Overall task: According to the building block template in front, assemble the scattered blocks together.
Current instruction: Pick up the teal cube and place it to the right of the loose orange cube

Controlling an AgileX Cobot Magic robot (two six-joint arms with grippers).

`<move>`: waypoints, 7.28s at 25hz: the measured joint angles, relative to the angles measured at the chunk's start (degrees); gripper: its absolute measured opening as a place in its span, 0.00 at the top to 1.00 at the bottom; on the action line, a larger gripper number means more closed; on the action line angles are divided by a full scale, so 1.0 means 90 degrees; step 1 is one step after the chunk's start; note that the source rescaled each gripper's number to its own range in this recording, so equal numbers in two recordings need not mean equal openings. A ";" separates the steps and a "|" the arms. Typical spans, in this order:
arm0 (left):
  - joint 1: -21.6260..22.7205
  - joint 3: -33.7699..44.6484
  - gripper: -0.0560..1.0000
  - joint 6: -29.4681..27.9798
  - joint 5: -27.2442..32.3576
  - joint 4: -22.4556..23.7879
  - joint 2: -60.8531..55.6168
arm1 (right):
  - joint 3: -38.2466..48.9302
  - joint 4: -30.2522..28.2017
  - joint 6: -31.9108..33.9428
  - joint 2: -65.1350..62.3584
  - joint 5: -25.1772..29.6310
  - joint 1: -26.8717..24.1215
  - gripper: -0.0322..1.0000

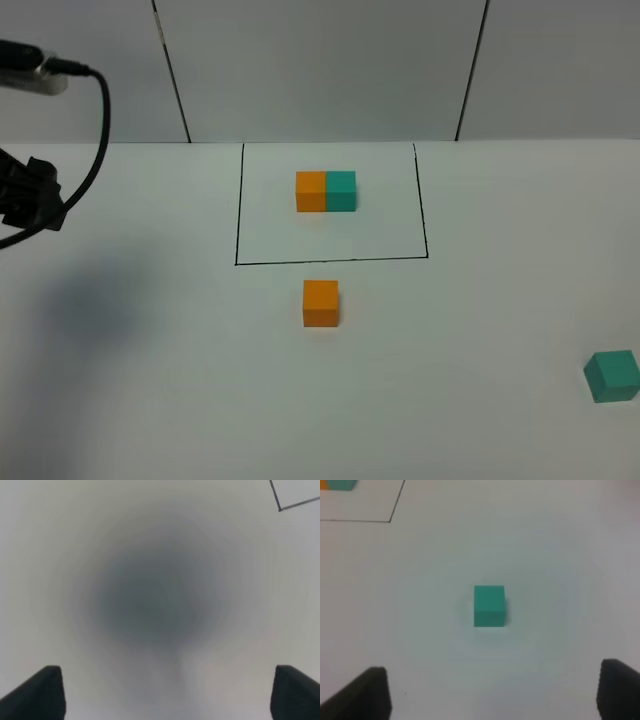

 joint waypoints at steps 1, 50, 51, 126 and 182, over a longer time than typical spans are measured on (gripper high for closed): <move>0.0000 0.0282 0.11 -0.0092 -0.0014 0.0030 -0.0340 | 0.0000 0.0000 0.0000 0.0000 0.0000 0.0000 0.29; 0.0000 0.4961 0.24 -0.0477 0.0588 -0.0468 -0.9359 | 0.0000 0.0000 0.0000 0.0000 0.0000 0.0000 0.29; 0.0000 0.4961 0.24 -0.0477 0.0588 -0.0474 -0.9359 | 0.0000 0.0000 0.0000 0.0000 0.0000 0.0000 0.29; 0.0000 0.4961 0.25 -0.0495 0.0588 -0.0468 -0.9359 | 0.0000 0.0000 0.0000 0.0000 0.0000 0.0000 0.29; 0.0000 0.4961 0.25 -0.0495 0.0588 -0.0462 -0.9359 | -0.2171 0.0043 -0.0370 1.0657 -0.3031 0.0000 0.25</move>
